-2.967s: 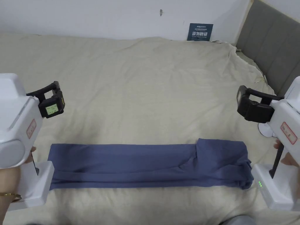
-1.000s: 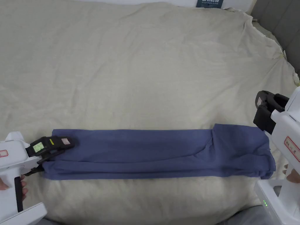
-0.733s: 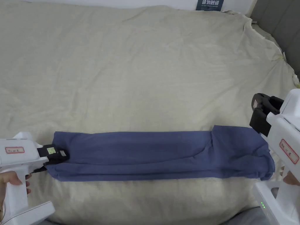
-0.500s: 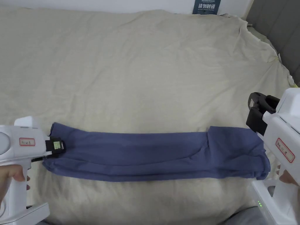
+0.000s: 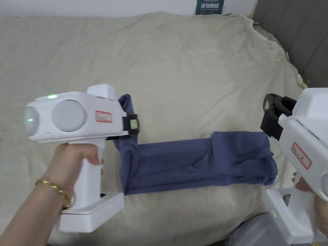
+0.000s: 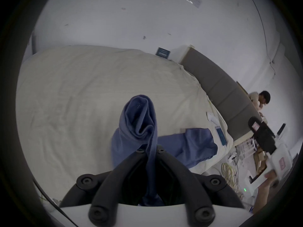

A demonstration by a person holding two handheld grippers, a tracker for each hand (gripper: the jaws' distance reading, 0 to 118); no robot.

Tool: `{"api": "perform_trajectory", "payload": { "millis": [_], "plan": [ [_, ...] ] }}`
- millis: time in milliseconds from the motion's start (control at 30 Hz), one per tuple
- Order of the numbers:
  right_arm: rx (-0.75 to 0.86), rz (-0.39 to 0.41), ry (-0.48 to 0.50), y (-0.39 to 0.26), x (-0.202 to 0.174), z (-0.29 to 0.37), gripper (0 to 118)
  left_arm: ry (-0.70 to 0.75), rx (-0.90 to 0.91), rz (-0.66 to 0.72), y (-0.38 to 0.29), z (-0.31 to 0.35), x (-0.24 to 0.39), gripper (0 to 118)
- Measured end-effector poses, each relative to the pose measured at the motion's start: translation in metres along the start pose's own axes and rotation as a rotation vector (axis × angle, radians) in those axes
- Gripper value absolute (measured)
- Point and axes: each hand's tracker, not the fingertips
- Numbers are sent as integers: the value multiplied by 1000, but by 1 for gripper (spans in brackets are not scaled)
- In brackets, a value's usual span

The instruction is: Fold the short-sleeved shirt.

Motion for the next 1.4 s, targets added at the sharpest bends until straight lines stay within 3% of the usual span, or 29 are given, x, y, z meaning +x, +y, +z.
{"api": "perform_trajectory", "payload": {
  "millis": [367,433,467,500,600,800,867,933,967,1000,1033,1067,1167,1400],
  "plan": [
    [-19,-44,-75,-13,35,19,0,121,-254,-162,-41,-172,74,4],
    [-25,-57,-85,-16,40,21,0,154,-271,-160,-51,-190,81,22],
    [-30,-62,-91,-17,43,22,0,144,-265,-151,-55,-196,82,41],
    [-33,-65,-99,-19,45,23,0,139,-267,-140,-59,-200,83,68],
    [-45,-69,-109,-23,49,24,0,117,-260,-143,-63,-196,96,98],
    [-48,-102,-103,-25,51,24,0,-22,-61,-155,-37,-137,95,100],
    [-37,-99,-93,-22,51,26,0,63,74,-216,-25,-113,86,99],
    [-26,-93,-89,-19,50,27,0,160,143,-281,-18,-97,73,82],
    [-22,-91,-86,-18,49,27,0,190,147,-282,-17,-93,65,66],
    [-19,-89,-82,-18,48,27,0,210,153,-271,-18,-90,57,33],
    [-18,-87,-78,-17,48,27,0,225,153,-254,-20,-88,49,13],
    [-17,-84,-74,-17,47,26,0,239,144,-222,-23,-89,43,3],
    [-17,-80,-64,-16,44,23,0,223,72,-125,-40,-101,25,0],
    [-29,-64,-49,-19,43,25,0,139,-131,-91,-102,-148,32,0]
  ]
}}
